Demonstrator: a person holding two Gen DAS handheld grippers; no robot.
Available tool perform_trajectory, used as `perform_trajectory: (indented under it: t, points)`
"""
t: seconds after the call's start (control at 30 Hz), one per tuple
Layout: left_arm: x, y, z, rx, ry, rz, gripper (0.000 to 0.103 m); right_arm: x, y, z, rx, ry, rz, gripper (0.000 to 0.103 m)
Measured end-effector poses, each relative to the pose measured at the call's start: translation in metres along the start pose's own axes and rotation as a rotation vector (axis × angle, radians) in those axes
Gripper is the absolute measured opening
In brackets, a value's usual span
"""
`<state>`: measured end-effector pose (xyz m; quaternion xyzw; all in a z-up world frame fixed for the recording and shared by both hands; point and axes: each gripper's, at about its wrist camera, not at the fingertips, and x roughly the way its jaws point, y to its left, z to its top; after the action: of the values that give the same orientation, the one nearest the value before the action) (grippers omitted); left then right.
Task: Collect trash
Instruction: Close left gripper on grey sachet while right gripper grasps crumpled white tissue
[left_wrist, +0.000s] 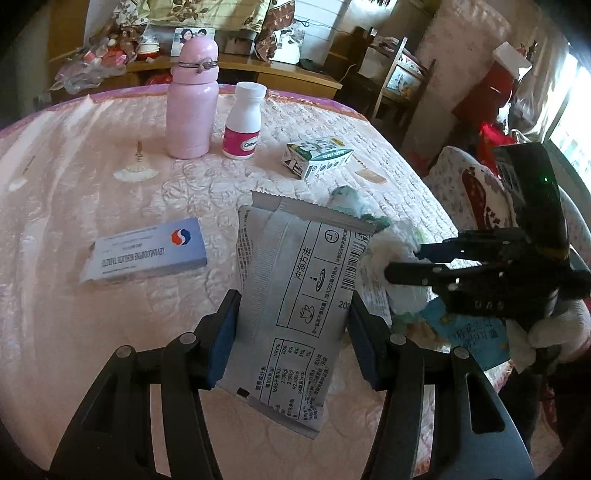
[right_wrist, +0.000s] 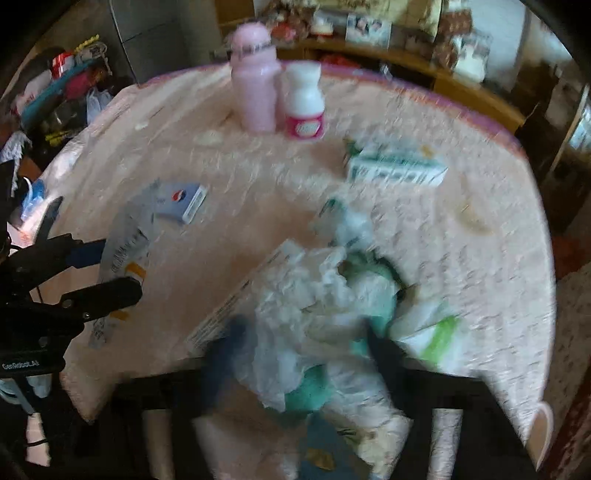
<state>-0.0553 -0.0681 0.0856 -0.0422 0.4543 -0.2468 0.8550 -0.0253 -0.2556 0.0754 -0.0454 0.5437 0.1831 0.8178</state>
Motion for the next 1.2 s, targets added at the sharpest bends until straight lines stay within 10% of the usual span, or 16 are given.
perform_trajectory:
  t: [1.2]
  points:
    - [-0.005,-0.178,0.023,0.222,-0.046,-0.028,0.055,-0.137,-0.094,-0.095,0.201,-0.279,-0.047,0.025]
